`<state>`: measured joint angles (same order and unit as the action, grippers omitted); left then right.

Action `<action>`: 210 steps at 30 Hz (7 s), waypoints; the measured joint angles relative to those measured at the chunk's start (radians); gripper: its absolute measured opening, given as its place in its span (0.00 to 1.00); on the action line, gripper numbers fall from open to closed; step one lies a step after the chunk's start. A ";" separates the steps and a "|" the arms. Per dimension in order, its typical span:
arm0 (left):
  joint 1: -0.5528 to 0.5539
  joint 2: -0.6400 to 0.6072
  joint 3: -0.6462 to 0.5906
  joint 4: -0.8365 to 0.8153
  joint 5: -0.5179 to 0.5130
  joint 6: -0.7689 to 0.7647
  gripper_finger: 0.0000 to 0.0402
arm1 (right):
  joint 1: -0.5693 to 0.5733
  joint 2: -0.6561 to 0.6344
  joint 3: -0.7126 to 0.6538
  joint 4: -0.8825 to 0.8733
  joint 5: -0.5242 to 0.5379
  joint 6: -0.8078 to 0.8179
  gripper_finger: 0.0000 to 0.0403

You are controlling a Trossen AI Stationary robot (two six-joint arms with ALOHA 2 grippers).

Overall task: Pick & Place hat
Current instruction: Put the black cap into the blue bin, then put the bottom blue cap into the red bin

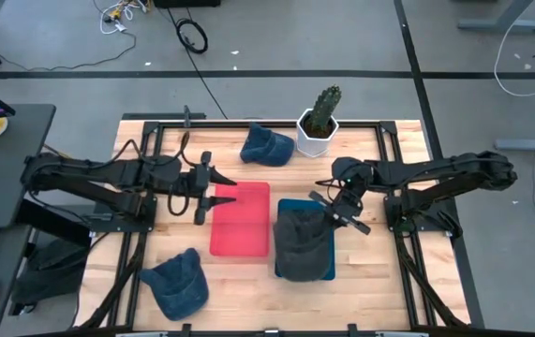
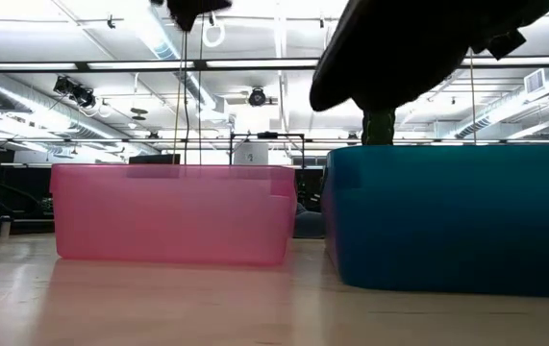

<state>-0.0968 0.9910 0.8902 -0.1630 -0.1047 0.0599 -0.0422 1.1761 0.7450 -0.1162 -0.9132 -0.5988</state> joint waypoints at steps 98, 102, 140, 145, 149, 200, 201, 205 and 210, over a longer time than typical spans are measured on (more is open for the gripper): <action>0.092 -0.148 -0.020 -0.045 0.180 -0.168 0.49 | 0.163 -0.035 0.078 0.064 0.922 0.477 0.10; 0.059 -0.156 -0.020 -0.077 0.172 -0.206 0.49 | 0.150 -0.054 0.078 0.122 0.957 0.459 0.03; -0.258 -0.161 -0.082 -0.199 -0.173 -0.231 0.49 | -0.248 -0.438 -0.729 1.116 0.712 0.581 0.00; -0.261 -0.161 -0.087 -0.195 -0.174 -0.239 0.49 | -0.227 -0.453 -0.729 1.111 0.712 0.585 0.00; -0.261 -0.161 -0.087 -0.194 -0.175 -0.240 0.49 | -0.180 -0.466 -0.729 1.093 0.748 0.580 0.00; -0.283 -0.161 -0.087 -0.280 -0.165 -0.369 0.49 | -0.019 -1.122 -0.728 0.147 0.800 0.542 0.00; -0.283 -0.160 -0.087 -0.280 -0.165 -0.369 0.49 | -0.019 -1.122 -0.728 0.146 0.800 0.557 0.00; -0.283 -0.160 -0.087 -0.289 -0.201 -0.371 0.49 | -0.019 -1.122 -0.728 0.146 0.800 0.609 0.01; -0.283 -0.160 -0.087 -0.314 -0.254 -0.364 0.49 | -0.019 -1.122 -0.728 0.149 0.800 0.617 0.04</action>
<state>-0.3798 0.8310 0.8028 -0.4772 -0.3588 -0.3038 -0.0616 0.0540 0.0166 0.0326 -0.1131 0.0185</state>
